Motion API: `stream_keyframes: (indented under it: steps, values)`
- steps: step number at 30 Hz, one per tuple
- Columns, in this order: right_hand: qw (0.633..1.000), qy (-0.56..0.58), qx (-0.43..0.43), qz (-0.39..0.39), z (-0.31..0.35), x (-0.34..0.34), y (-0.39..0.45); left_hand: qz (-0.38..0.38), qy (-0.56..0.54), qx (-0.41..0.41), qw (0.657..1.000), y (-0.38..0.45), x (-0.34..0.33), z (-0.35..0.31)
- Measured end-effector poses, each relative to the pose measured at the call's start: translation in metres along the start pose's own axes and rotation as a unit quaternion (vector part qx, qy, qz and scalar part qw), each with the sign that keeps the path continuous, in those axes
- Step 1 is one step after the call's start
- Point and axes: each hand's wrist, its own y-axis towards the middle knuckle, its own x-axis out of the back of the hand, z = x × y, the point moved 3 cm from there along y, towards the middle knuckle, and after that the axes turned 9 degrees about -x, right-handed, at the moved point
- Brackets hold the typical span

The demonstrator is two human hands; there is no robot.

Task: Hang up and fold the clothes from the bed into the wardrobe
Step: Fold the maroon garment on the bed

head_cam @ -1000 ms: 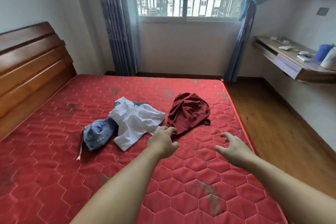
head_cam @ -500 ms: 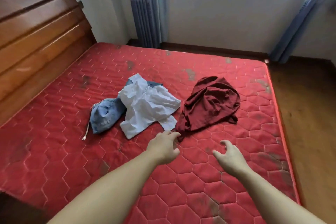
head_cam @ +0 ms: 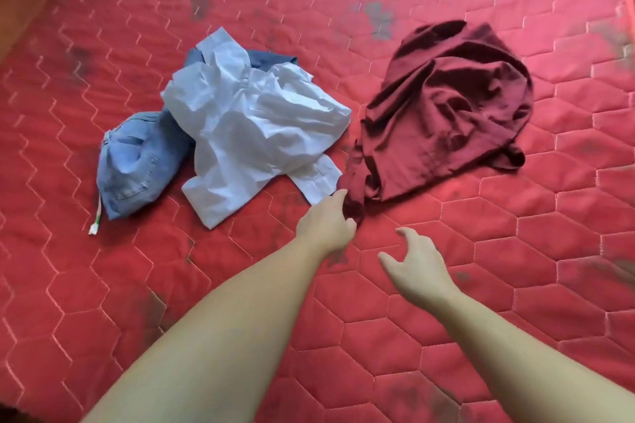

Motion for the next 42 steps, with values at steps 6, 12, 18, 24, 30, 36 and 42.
stream_keyframes:
  steps: [6, 12, 18, 24, 30, 36, 42]
  values:
    - [0.998, -0.004, -0.004, -0.060, 0.008, -0.023, 0.112, -0.023, -0.130, 0.012, 0.991, 0.107, -0.041, 0.039]
    - [0.984, -0.055, 0.006, -0.170, 0.033, -0.038, 0.192, -0.032, -0.076, -0.035, 0.996, 0.131, -0.072, 0.075]
    - [0.960, -0.132, 0.122, -0.215, 0.008, -0.053, 0.183, -0.024, -0.135, -0.060, 0.989, 0.109, -0.085, 0.093]
    - [0.978, -0.113, 0.118, -0.131, -0.054, -0.105, 0.106, 0.008, 0.032, -0.053, 0.998, 0.048, -0.116, 0.087]
    - [0.992, -0.097, 0.069, 0.048, -0.112, -0.175, 0.008, -0.062, -0.332, 0.127, 0.933, -0.008, -0.137, 0.067]
    - [0.981, 0.026, 0.093, 0.167, -0.146, -0.191, -0.068, -0.009, -0.211, 0.183, 0.960, -0.051, -0.163, 0.048]
    - [0.985, 0.025, -0.028, -0.169, -0.198, -0.117, -0.021, -0.158, -0.234, 0.138, 0.949, -0.067, -0.159, 0.057]
